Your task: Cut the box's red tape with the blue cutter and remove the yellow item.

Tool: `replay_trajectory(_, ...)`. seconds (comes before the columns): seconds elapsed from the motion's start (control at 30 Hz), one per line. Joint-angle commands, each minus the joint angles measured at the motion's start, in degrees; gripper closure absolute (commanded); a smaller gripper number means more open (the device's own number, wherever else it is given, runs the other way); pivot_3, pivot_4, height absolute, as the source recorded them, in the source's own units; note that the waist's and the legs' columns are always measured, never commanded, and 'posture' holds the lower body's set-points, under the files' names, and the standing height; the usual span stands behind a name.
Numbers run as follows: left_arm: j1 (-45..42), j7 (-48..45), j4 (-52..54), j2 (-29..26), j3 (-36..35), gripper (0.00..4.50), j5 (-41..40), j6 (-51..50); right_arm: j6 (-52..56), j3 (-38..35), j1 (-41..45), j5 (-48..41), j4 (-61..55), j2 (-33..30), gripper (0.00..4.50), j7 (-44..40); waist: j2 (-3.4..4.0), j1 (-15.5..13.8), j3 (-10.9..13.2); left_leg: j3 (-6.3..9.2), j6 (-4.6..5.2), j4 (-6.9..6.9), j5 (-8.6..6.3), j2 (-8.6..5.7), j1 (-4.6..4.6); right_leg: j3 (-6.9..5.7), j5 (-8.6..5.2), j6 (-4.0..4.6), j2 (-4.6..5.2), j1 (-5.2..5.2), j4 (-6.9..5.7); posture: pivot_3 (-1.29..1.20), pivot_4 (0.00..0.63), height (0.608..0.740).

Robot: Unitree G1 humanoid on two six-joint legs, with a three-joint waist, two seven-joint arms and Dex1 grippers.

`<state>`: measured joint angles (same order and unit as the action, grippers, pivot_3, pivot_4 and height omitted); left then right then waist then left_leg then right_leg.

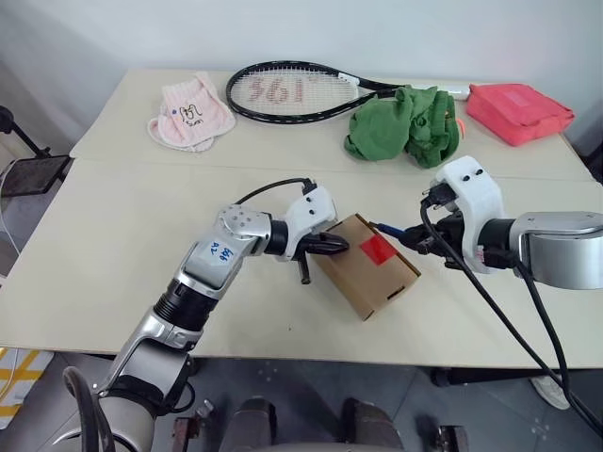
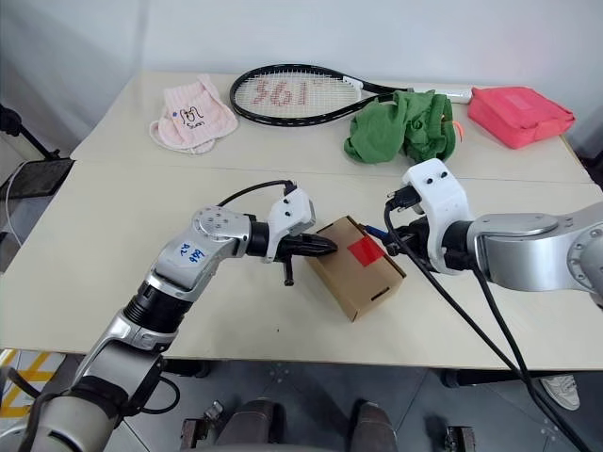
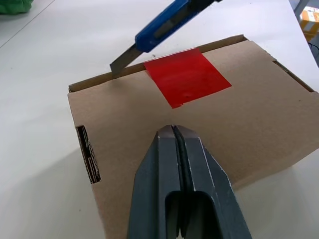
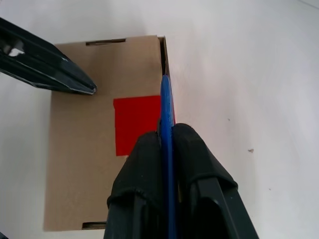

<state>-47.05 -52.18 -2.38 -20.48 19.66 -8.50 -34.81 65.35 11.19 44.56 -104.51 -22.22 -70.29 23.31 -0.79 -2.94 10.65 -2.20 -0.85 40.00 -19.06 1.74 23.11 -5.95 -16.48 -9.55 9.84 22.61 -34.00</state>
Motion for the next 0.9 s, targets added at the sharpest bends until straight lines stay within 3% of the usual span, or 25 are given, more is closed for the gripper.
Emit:
replay_trajectory(0.03, 0.7, -0.5, 1.7, -0.1, 1.4, 4.50, 0.4, -1.0, 0.4, -2.1, 0.0, 0.6, -0.2, 0.7, 4.39, -0.8, 0.00, 0.0, 0.0, 0.00, 0.00, 0.00, 0.00, 0.00, 0.00, 0.00, 0.00, 0.00, 0.00, 0.00, -0.01, 0.00, 0.150, 0.740)
replay_trajectory(0.4, 0.8, -0.4, 2.5, -0.5, 1.4, 4.50, 0.4, -1.9, 2.7, -2.4, -2.9, 2.6, 0.6, 0.8, 4.39, -2.1, 0.01, 0.0, 0.0, 0.00, 0.00, 0.00, 0.00, 0.00, 0.00, 0.00, 0.00, 0.00, 0.00, 0.00, -0.01, 0.00, 0.150, 0.740)
replay_trajectory(0.9, 2.4, 0.8, 4.3, 0.1, 2.3, 4.50, 0.3, -5.2, 3.7, -0.3, -5.5, -8.5, 1.3, -4.9, 4.39, -1.4, 0.01, -0.1, 0.0, 0.00, 0.00, 0.02, 0.00, 0.00, -0.01, 0.00, 0.00, 0.00, 0.00, -0.01, -0.02, 0.00, 0.150, 0.740)
